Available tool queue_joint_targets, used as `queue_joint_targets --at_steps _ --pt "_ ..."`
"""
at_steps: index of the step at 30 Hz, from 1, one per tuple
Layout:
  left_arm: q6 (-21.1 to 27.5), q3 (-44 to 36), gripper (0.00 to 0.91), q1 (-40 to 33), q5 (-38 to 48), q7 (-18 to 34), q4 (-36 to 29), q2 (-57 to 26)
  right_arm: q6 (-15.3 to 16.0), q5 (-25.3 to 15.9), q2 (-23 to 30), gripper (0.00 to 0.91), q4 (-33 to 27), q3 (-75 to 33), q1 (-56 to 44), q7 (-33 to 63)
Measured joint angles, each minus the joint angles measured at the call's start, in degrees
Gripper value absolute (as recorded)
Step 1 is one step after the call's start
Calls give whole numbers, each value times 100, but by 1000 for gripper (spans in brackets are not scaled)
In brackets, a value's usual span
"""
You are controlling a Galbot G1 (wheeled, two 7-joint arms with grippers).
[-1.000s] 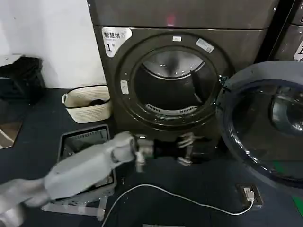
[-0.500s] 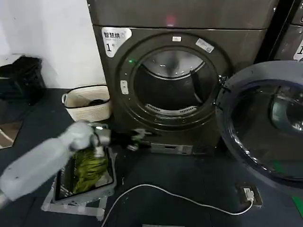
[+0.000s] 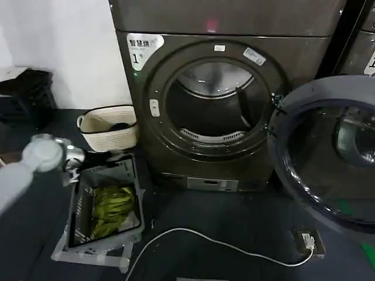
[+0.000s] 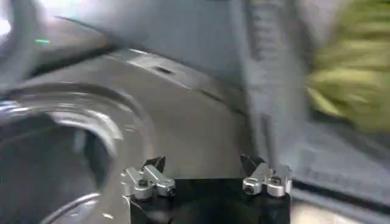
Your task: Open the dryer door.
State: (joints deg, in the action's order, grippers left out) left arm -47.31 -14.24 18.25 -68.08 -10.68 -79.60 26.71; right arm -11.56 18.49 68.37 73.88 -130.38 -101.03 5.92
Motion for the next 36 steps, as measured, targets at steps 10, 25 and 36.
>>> queue_joint_targets --at_steps 10,25,36 --pt "5 833 907 311 -206 -1842 295 -23 -11 13 93 907 70 61 7 -23" --pt "12 1135 907 275 1101 -4189 625 48 -83 30 184 907 137 37 62 -93" --pt "13 907 907 221 1380 -4301 749 58 -98 12 242 907 175 132 121 -101"
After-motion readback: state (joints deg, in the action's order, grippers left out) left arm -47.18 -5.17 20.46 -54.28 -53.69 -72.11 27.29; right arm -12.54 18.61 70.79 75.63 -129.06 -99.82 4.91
